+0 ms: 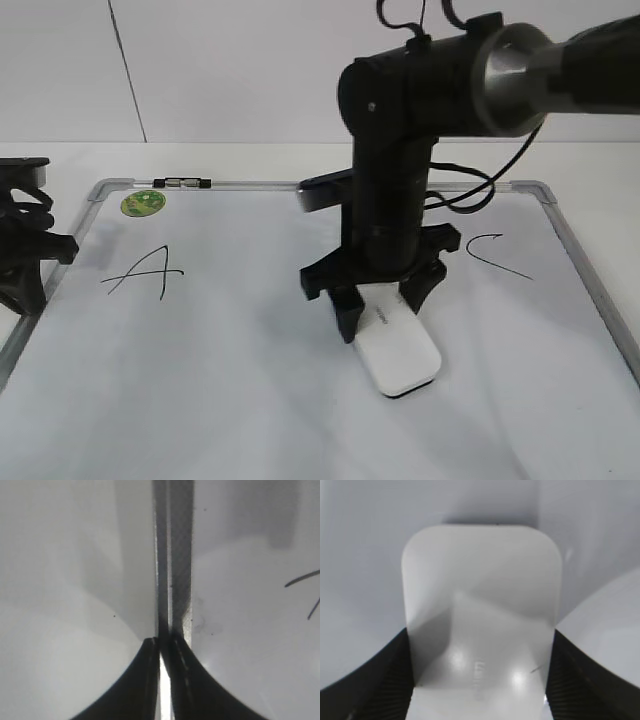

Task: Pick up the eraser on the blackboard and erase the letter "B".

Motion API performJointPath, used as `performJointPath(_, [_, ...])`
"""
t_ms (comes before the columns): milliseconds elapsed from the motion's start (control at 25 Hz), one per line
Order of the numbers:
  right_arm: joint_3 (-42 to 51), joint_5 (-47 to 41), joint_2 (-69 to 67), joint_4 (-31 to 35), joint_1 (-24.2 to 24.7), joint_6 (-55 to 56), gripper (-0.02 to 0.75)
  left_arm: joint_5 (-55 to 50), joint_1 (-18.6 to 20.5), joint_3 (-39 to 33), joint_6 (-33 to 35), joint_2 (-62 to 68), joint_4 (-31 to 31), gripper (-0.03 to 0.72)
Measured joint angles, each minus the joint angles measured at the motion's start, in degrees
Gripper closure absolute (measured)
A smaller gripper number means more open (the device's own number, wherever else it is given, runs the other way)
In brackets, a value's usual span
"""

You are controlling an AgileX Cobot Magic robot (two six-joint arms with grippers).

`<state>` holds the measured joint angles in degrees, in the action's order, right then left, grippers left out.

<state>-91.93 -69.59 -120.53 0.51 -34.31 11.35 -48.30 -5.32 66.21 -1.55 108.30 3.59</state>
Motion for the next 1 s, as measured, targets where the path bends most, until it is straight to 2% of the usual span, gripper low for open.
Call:
performJointPath(440, [0.0, 0.52, -0.1, 4.1, -15.21, -0.7, 0.207, -0.22, 0.0, 0.0, 0.0, 0.0, 0.0, 0.643])
performJointPath(600, [0.0, 0.52, -0.1, 4.25, -18.59, -0.92, 0.207, -0.39, 0.0, 0.0, 0.0, 0.0, 0.0, 0.643])
performJointPath(800, [0.0, 0.57, -0.1, 4.25, -19.03, -1.08, 0.207, -0.6, 0.0, 0.01, 0.0, 0.0, 0.0, 0.643])
performJointPath(1000, [0.1, 0.57, -0.19, 3.4, -17.11, 0.03, 0.207, -0.6, 0.0, 0.01, 0.0, 0.0, 0.0, 0.643])
